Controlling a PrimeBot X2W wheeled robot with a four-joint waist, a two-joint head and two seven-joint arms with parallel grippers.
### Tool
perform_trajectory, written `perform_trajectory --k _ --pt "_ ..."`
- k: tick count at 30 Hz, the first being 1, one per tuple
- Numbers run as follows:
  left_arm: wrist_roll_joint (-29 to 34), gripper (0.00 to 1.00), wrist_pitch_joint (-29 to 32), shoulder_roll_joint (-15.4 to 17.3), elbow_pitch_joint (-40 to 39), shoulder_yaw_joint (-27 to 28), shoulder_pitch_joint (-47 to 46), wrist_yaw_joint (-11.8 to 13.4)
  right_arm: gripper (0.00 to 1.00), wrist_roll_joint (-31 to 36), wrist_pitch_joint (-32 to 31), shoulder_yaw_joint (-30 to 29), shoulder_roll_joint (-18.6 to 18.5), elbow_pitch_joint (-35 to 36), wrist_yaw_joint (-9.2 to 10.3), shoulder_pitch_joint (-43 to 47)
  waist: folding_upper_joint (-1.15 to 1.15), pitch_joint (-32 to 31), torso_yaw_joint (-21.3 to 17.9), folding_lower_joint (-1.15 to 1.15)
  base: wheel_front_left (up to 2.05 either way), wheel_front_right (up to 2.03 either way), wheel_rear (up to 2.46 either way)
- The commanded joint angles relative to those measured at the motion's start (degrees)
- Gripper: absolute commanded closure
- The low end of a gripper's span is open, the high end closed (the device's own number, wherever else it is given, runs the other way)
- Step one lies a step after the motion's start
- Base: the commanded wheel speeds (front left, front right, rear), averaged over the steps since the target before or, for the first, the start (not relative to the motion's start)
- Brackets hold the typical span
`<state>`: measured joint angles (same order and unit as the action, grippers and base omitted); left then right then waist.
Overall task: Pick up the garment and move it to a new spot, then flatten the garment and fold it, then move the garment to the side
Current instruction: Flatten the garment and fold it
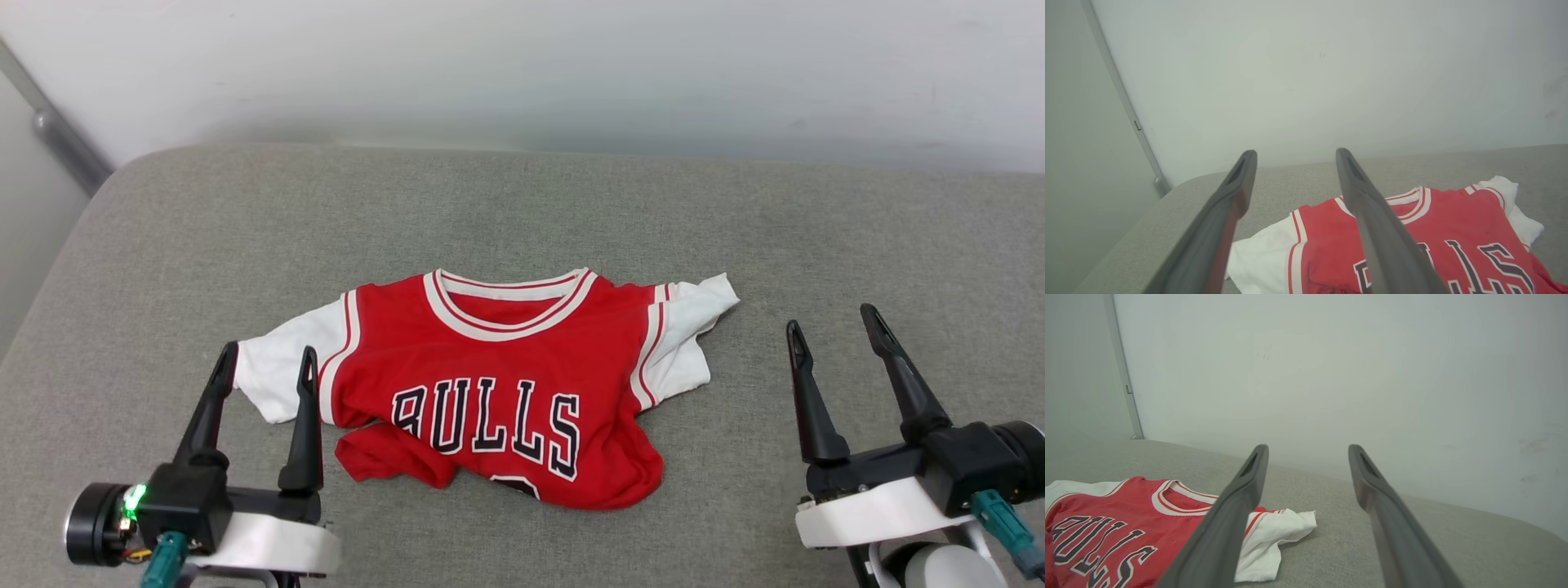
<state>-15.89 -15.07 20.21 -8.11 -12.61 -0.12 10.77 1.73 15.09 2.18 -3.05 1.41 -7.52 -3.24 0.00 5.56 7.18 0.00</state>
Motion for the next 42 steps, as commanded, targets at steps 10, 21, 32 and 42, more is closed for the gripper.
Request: perform_trajectory --k 10,21,32,42 --pt "5.4 0.00 -0.1 -5.3 0.6 1.5 0.6 -3.7 0.00 -4.6 -14.3 5.3 -7.0 -1.7 0.05 -3.7 0.00 2.3 2.6 0.00 0.00 0.00 0.00" --pt "6.7 0.00 -0.1 -11.4 1.7 2.8 -2.3 -7.4 0.00 -21.3 -58.3 15.6 -18.7 -1.3 0.04 -20.6 0.00 8.4 7.6 0.00 0.00 0.00 0.00" --pt "8.8 0.00 -0.1 -15.2 3.3 2.8 -4.8 -10.4 0.00 -23.2 -74.5 18.9 -19.0 -10.8 0.05 -26.3 0.00 12.1 14.6 0.00 0.00 0.00 0.00" --pt "9.5 0.00 -0.1 -16.6 3.7 3.9 -3.6 -11.2 1.00 -22.0 -74.9 20.5 -20.2 -17.8 0.04 -21.4 0.00 12.4 16.3 0.00 0.00 0.00 0.00"
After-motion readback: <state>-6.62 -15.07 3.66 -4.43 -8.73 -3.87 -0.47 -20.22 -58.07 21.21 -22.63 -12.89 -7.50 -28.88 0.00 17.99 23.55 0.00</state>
